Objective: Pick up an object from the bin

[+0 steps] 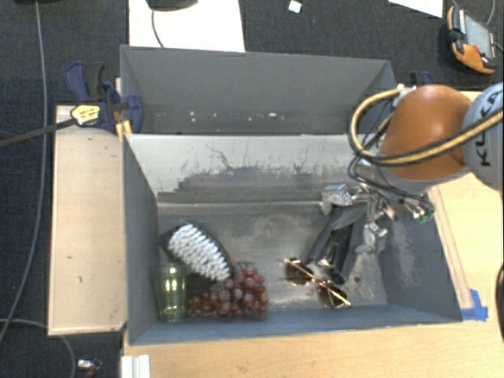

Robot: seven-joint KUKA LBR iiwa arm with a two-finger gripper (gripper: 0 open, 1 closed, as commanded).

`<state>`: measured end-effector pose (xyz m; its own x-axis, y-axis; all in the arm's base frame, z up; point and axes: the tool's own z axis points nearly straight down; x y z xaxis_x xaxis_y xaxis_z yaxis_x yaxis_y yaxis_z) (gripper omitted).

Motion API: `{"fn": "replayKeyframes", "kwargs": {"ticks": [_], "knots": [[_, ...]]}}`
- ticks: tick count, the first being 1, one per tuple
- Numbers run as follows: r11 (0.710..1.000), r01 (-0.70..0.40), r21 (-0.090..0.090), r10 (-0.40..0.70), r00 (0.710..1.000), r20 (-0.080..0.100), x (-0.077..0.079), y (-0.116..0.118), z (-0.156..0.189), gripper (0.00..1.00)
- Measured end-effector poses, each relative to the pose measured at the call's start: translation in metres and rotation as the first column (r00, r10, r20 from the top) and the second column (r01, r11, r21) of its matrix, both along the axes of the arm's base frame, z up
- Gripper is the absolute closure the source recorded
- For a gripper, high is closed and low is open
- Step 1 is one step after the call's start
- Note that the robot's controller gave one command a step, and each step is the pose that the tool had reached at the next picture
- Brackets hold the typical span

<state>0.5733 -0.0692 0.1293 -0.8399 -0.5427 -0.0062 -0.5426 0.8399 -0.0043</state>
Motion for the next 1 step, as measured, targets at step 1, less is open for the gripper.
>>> {"fn": "replayKeyframes", "kwargs": {"ticks": [1], "knots": [[0.96, -0.281, -0.009, 0.281, 0.96, 0.007, 0.0199, 0.0214, -0.0291, 0.0]]}}
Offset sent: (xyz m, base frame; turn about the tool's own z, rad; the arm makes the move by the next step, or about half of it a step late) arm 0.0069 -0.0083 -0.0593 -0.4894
